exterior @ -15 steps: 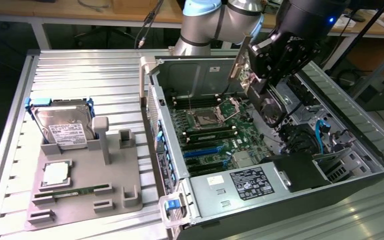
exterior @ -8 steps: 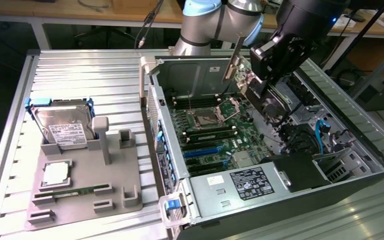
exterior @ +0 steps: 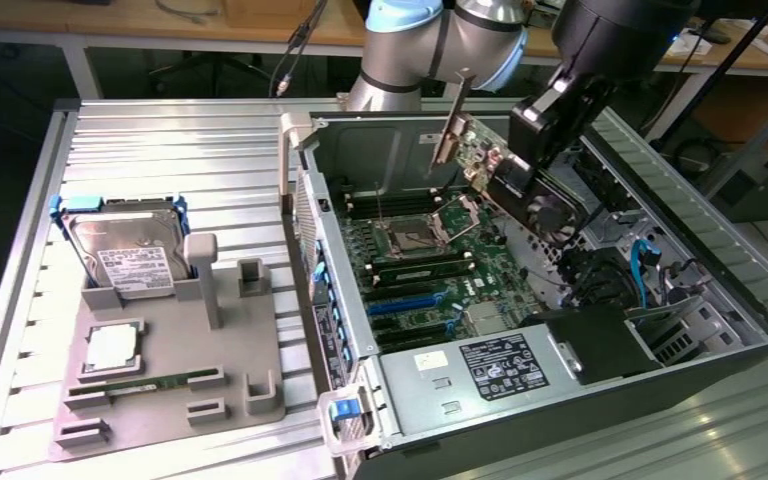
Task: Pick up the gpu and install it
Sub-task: 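Insert the gpu into the slot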
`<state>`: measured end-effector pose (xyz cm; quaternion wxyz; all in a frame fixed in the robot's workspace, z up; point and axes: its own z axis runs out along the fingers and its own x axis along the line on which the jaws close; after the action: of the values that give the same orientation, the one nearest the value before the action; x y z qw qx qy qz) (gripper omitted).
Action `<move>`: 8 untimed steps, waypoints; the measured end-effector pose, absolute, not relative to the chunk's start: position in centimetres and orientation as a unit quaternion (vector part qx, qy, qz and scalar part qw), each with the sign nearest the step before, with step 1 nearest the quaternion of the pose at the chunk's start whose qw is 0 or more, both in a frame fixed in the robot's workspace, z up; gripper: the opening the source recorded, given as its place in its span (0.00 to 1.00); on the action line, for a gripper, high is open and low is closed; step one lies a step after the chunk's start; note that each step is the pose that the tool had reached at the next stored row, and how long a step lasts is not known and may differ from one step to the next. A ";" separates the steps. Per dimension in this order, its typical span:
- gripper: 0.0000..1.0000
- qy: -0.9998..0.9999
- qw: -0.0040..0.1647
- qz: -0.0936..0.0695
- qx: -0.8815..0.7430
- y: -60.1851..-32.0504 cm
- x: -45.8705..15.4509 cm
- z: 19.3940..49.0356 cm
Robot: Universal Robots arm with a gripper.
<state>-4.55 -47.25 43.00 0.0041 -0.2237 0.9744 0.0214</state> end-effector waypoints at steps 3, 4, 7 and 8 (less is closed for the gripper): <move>0.27 0.970 0.004 0.021 -0.240 -47.2 -4.5 43.0; 0.27 0.969 0.004 0.021 -0.248 -47.2 -4.6 43.0; 0.27 0.964 0.003 0.021 -0.267 -47.2 -4.5 43.0; 0.27 0.962 0.003 0.022 -0.273 -47.2 -4.6 43.0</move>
<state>-4.55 -47.25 43.00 0.0031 -0.2728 0.9618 0.0216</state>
